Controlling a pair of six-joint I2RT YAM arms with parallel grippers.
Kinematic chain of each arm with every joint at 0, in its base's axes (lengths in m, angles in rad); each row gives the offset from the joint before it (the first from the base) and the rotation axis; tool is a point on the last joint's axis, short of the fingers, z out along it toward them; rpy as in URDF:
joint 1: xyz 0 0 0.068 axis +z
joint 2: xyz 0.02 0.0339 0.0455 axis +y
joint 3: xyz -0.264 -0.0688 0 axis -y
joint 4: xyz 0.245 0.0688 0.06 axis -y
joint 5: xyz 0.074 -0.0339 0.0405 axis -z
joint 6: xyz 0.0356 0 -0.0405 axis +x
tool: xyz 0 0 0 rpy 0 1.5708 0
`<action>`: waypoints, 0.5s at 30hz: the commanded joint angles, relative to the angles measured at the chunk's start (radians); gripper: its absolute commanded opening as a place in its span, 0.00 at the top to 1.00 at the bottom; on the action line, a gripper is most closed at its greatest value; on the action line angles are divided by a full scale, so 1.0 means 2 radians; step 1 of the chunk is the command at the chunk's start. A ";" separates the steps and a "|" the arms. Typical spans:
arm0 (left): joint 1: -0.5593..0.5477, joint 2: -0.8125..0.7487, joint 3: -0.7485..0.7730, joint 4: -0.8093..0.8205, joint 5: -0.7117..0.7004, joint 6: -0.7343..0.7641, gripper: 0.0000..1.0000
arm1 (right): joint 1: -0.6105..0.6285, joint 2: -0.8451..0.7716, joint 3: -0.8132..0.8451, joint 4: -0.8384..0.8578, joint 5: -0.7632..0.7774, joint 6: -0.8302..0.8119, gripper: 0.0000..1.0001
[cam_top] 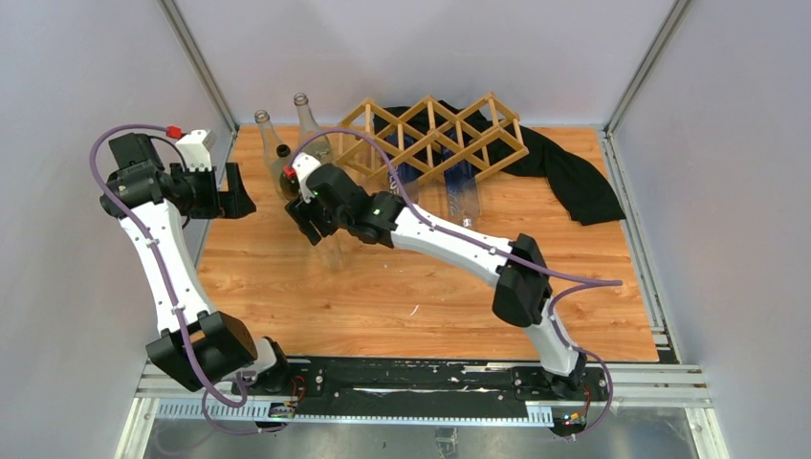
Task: Take the wine bottle off the wine rack
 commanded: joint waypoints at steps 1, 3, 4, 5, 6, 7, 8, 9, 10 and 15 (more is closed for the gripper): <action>0.004 -0.012 -0.001 -0.007 -0.012 0.014 0.02 | 0.005 0.037 0.044 0.049 0.038 -0.017 1.00; 0.005 -0.009 0.004 -0.007 -0.026 0.012 0.01 | 0.005 0.057 0.065 0.054 0.041 -0.020 1.00; 0.006 -0.008 0.008 -0.008 -0.030 0.012 0.01 | 0.004 0.068 0.077 0.054 0.042 -0.021 1.00; 0.007 -0.007 0.010 -0.008 -0.030 0.012 0.01 | 0.004 0.077 0.087 0.054 0.042 -0.022 1.00; 0.008 -0.006 0.011 -0.008 -0.030 0.013 0.01 | 0.005 0.087 0.095 0.055 0.045 -0.023 1.00; 0.008 -0.006 0.011 -0.008 -0.029 0.013 0.01 | 0.005 0.093 0.100 0.057 0.046 -0.024 1.00; 0.009 -0.006 0.012 -0.007 -0.026 0.014 0.01 | 0.005 0.097 0.103 0.061 0.049 -0.024 1.00; 0.009 -0.007 0.012 -0.008 -0.025 0.015 0.01 | 0.004 0.101 0.104 0.066 0.049 -0.024 1.00; 0.009 -0.007 0.012 -0.008 -0.023 0.016 0.01 | 0.004 0.103 0.104 0.071 0.050 -0.023 1.00; 0.010 -0.006 0.015 -0.008 -0.019 0.017 0.01 | 0.003 0.116 0.100 0.100 0.065 -0.017 1.00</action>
